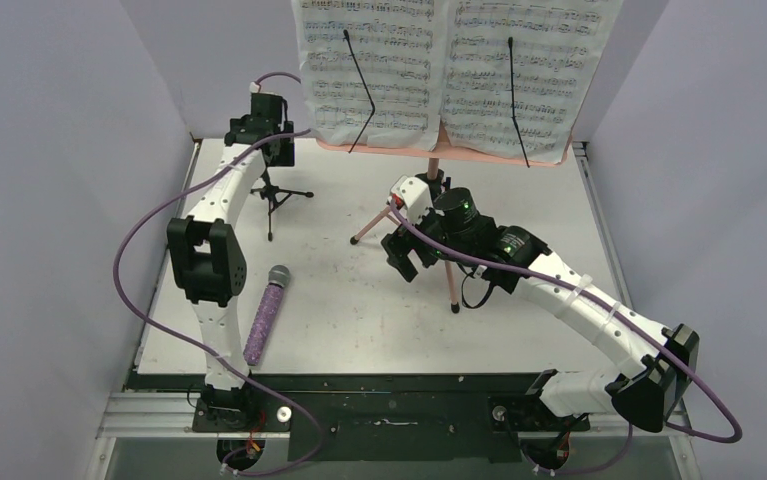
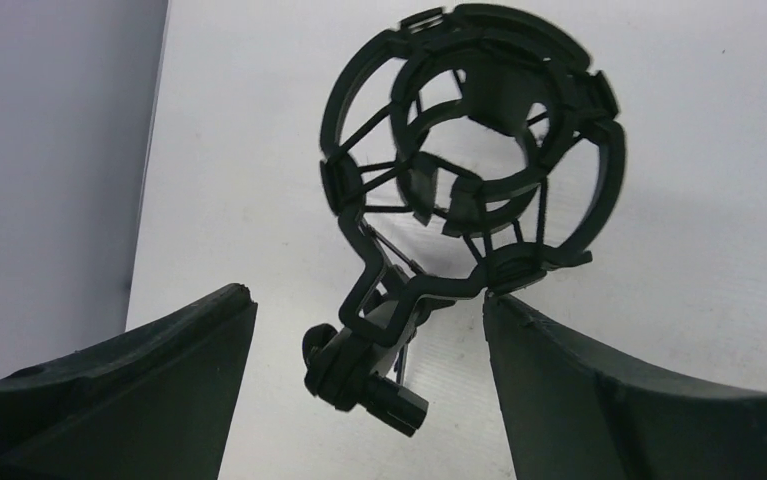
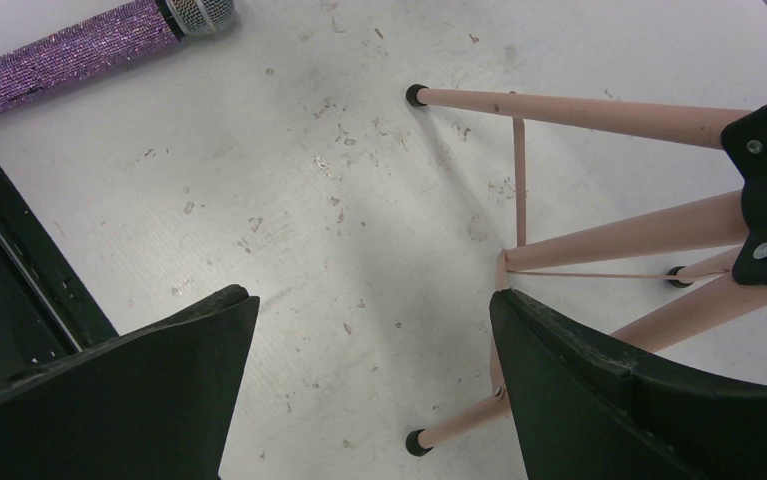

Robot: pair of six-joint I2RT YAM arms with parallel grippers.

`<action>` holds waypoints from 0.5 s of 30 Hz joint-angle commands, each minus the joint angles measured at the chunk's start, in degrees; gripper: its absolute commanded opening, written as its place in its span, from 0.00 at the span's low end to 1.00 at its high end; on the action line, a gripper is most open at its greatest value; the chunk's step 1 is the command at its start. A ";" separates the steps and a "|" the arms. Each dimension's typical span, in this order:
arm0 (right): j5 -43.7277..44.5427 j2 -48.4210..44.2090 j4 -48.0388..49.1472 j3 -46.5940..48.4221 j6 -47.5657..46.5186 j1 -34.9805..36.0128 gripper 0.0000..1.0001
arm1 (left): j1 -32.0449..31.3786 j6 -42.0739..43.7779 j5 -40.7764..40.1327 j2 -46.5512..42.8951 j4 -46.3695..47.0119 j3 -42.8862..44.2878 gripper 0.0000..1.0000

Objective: Set up the instrument practice props

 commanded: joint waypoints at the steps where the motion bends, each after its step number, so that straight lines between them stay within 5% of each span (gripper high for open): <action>1: 1.84 0.33 1.29 2.83 -1.18 -0.43 0.90 | 1.46 -0.34 2.88 1.80 2.27 5.88 0.79; 15: 2.66 0.08 1.40 3.05 -1.74 -0.47 0.90 | 1.96 -3.93 5.81 -0.51 1.76 1.02 0.35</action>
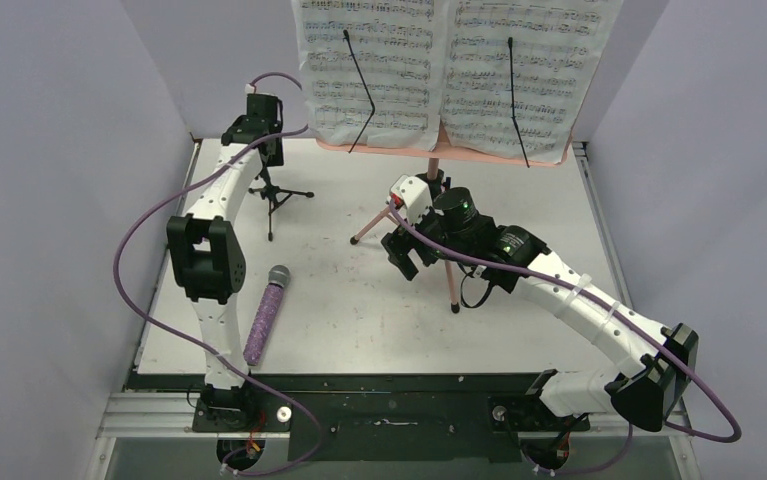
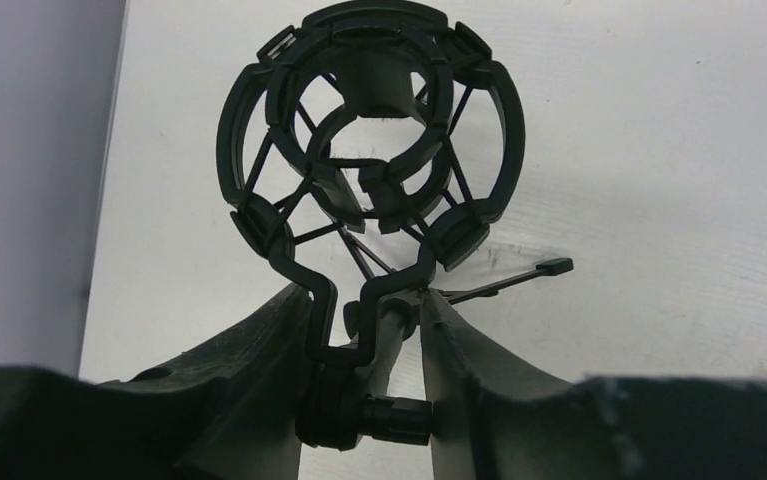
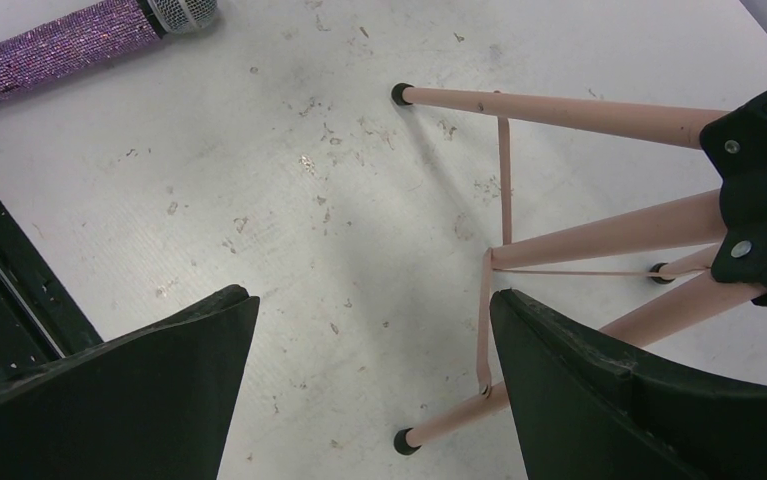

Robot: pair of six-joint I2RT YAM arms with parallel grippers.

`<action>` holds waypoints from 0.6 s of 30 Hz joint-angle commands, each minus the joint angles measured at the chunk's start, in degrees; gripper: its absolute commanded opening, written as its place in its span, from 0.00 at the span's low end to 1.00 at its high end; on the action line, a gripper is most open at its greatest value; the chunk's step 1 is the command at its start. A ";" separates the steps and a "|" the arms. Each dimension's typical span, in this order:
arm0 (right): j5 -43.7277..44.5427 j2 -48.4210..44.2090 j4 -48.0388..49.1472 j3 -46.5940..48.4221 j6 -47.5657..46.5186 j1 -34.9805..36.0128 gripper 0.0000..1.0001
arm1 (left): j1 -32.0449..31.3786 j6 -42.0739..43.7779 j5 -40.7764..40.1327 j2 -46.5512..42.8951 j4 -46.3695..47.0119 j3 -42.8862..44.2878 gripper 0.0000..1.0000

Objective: Set up the instrument practice props

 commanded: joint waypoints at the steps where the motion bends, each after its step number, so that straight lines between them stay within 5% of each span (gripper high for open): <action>1: 1.24 -0.09 1.39 2.80 -0.81 -0.44 0.90 | 0.24 -2.16 1.73 -3.01 1.47 -0.99 0.30; 7: 1.19 -0.19 1.38 3.32 -0.86 -0.45 0.90 | 0.17 -4.44 2.49 -6.03 1.69 -1.53 0.02; 18: 1.60 -1.56 1.16 4.32 -1.07 -0.39 0.90 | 0.18 -6.71 0.60 -14.01 2.00 -2.35 0.00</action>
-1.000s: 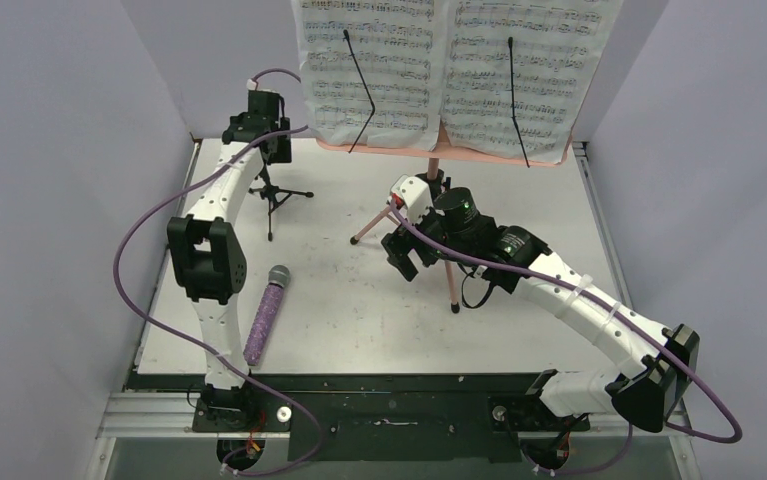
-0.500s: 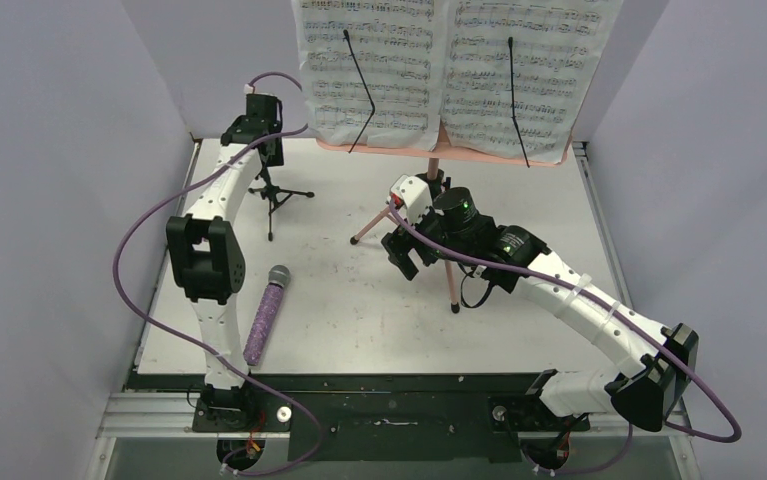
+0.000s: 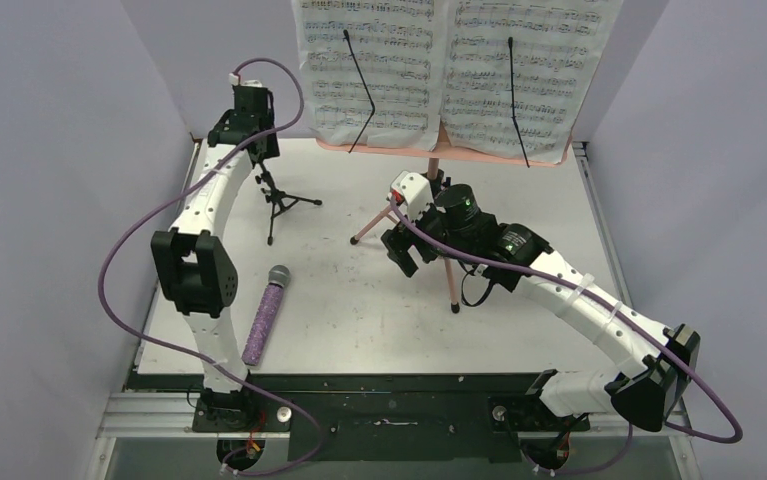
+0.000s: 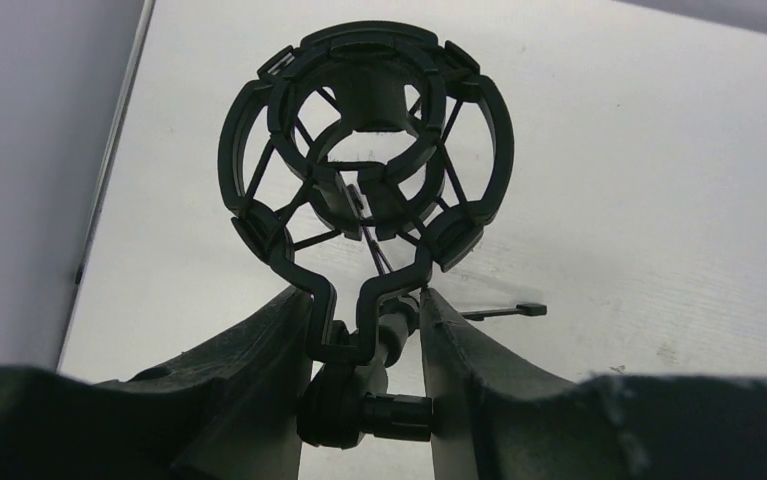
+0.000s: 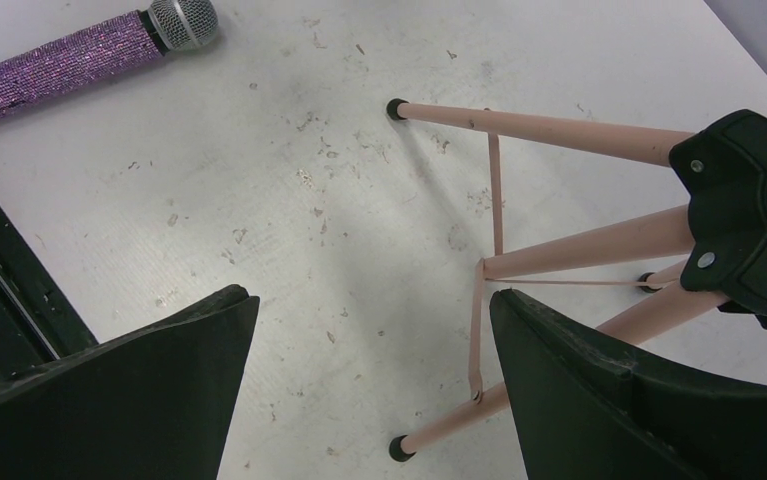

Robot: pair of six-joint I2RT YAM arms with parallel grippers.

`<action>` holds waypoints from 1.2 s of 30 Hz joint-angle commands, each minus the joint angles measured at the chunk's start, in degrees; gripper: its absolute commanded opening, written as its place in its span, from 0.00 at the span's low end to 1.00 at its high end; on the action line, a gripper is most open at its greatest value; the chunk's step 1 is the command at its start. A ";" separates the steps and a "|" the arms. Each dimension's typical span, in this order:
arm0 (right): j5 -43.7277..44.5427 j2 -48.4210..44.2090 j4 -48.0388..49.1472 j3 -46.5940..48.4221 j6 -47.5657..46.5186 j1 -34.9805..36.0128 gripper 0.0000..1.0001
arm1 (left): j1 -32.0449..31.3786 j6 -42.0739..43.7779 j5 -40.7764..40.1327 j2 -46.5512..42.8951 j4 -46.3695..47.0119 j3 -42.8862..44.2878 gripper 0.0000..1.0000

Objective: Set up the instrument practice props

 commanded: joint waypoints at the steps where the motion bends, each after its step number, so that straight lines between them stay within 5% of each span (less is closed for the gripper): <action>1: 1.36 -1.70 1.10 3.23 -0.74 -0.37 0.90 | 0.19 -1.57 -0.58 -8.43 2.31 0.09 0.00; 27: -1.46 -0.94 4.34 9.19 -0.40 -0.47 0.90 | -1.62 3.21 -5.76 -40.27 9.88 -14.12 0.00; 36: -1.70 0.81 5.04 11.30 -0.61 -0.41 0.90 | -3.24 1.78 2.14 -49.09 8.32 -18.90 0.00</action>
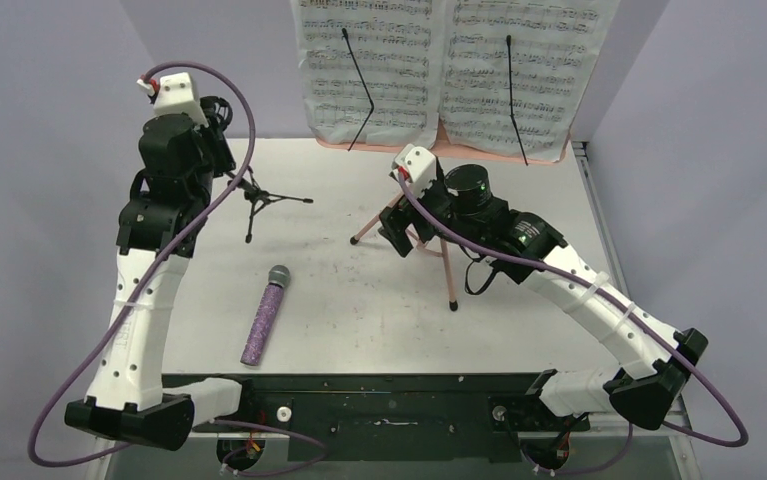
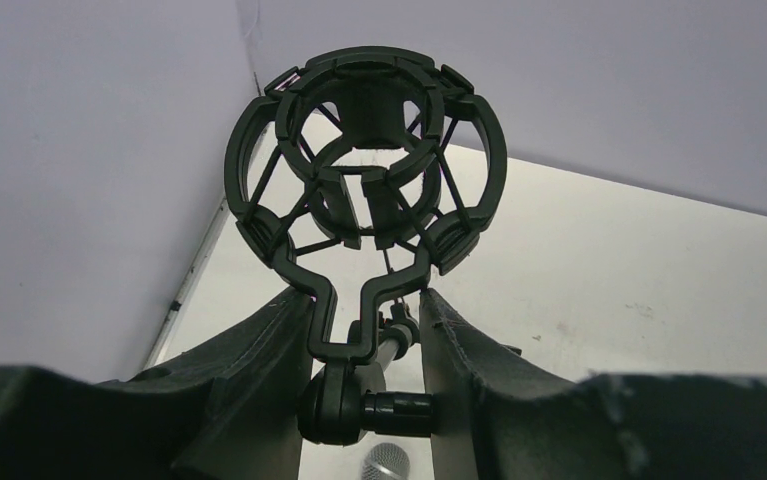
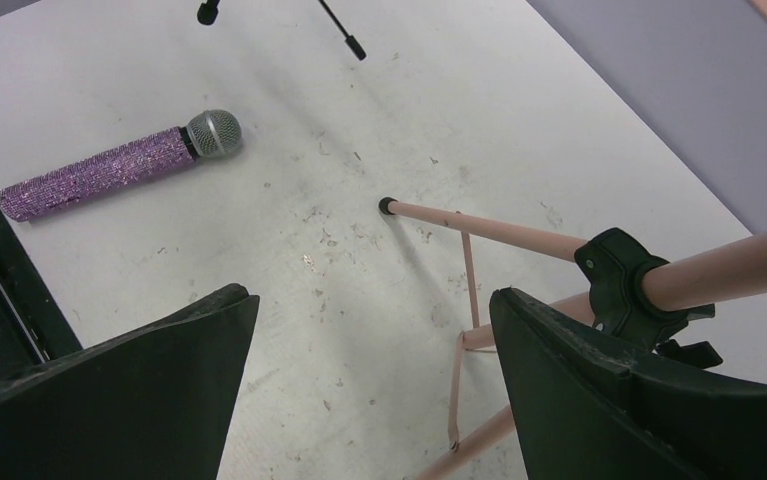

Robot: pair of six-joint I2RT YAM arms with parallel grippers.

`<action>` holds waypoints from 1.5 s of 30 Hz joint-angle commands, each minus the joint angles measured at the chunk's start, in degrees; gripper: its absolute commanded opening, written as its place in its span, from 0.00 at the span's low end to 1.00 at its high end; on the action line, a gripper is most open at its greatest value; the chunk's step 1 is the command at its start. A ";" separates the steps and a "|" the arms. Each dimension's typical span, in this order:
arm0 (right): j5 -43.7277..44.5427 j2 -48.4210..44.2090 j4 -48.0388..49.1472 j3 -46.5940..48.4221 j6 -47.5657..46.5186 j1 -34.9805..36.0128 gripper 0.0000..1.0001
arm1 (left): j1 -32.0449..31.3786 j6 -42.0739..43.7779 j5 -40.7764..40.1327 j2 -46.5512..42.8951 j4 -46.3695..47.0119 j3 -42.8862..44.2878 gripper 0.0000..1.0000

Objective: Set up the instrument practice props

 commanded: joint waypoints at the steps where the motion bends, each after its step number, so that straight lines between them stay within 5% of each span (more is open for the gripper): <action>1: -0.45 0.54 3.56 2.99 -0.45 -0.34 0.90 | -1.27 -0.81 6.09 -6.43 5.40 -1.31 0.00; 30: 1.58 1.07 5.20 2.11 -1.63 -0.49 0.90 | -11.78 0.08 37.04 -21.56 -0.64 -18.51 0.00; 45: 4.38 -3.19 7.74 -0.33 -3.78 -0.51 0.90 | -26.01 5.10 31.91 -16.64 4.45 -20.21 0.00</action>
